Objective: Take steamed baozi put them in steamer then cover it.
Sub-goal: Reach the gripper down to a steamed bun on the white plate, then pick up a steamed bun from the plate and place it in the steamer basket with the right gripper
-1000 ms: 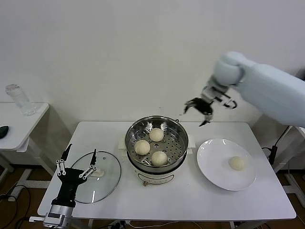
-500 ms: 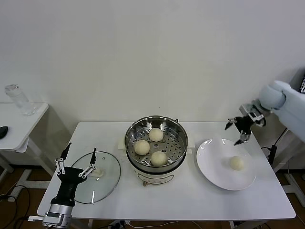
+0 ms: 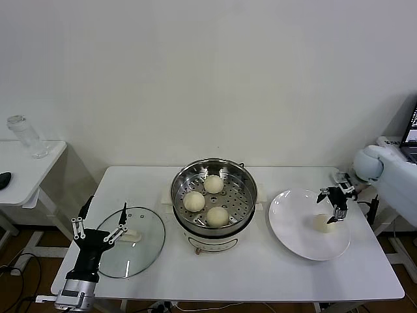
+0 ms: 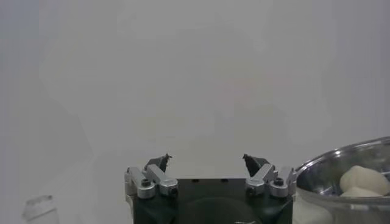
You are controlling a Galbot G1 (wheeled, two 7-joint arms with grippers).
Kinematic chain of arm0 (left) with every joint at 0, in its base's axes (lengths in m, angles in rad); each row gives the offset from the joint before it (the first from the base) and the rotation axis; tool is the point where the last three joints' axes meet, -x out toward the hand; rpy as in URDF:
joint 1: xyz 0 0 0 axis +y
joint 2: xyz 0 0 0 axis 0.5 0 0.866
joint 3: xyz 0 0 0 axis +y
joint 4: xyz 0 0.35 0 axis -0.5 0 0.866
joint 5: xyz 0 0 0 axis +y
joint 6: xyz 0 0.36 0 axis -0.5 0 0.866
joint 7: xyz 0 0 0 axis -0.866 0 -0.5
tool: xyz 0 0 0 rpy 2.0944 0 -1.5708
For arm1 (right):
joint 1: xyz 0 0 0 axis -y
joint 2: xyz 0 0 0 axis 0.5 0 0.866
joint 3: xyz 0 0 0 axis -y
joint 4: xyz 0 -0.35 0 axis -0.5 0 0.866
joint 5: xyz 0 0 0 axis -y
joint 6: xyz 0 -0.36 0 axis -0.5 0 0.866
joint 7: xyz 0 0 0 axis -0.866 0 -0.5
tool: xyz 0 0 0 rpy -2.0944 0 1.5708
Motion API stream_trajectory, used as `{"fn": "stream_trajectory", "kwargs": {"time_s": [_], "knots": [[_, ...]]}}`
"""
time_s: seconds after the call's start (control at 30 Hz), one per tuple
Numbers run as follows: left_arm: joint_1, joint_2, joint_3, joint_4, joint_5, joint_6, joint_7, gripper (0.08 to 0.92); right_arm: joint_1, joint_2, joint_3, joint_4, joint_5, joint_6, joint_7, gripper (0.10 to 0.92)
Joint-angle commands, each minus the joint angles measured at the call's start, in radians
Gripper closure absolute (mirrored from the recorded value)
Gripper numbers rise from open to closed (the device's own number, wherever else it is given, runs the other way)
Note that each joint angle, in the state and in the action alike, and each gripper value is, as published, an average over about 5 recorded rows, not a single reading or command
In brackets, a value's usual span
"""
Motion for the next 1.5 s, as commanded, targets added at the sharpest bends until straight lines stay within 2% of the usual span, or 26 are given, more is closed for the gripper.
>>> {"fn": "stream_trajectory", "kwargs": {"time_s": [0.03,0.4,0.67,0.87,1.0,1.17,1.33,1.5], "knots": [[0.001,0.000,-0.006,0.001,-0.001,-0.002,0.000,0.177,-0.095,0.019,0.060,-0.055,-0.048,-0.005,0.023,0.203],[-0.002,-0.001,-0.017,0.002,-0.003,0.001,0.000,0.177,-0.106,0.033,0.085,-0.083,-0.067,0.003,0.027,0.208],[-0.004,-0.001,-0.018,0.006,-0.004,0.002,0.000,0.177,-0.083,0.024,0.061,-0.060,-0.059,0.007,0.033,0.341],[-0.007,0.000,-0.017,0.003,-0.004,0.007,0.000,0.177,0.045,0.008,0.020,0.002,-0.022,0.003,-0.028,0.355],[-0.013,0.000,-0.007,0.001,-0.004,0.010,-0.001,0.177,0.229,0.013,-0.078,0.050,0.071,-0.006,-0.125,0.355],[-0.018,-0.001,0.004,-0.001,-0.004,0.013,-0.001,0.177,0.478,0.063,-0.247,0.132,0.261,-0.060,-0.221,0.349],[-0.019,-0.001,0.009,-0.001,-0.003,0.012,0.000,0.177,0.653,0.157,-0.387,0.220,0.461,-0.134,-0.229,0.347],[-0.019,-0.002,0.009,-0.003,-0.003,0.013,0.000,0.177,0.713,0.273,-0.442,0.253,0.510,-0.161,-0.209,0.352]]}}
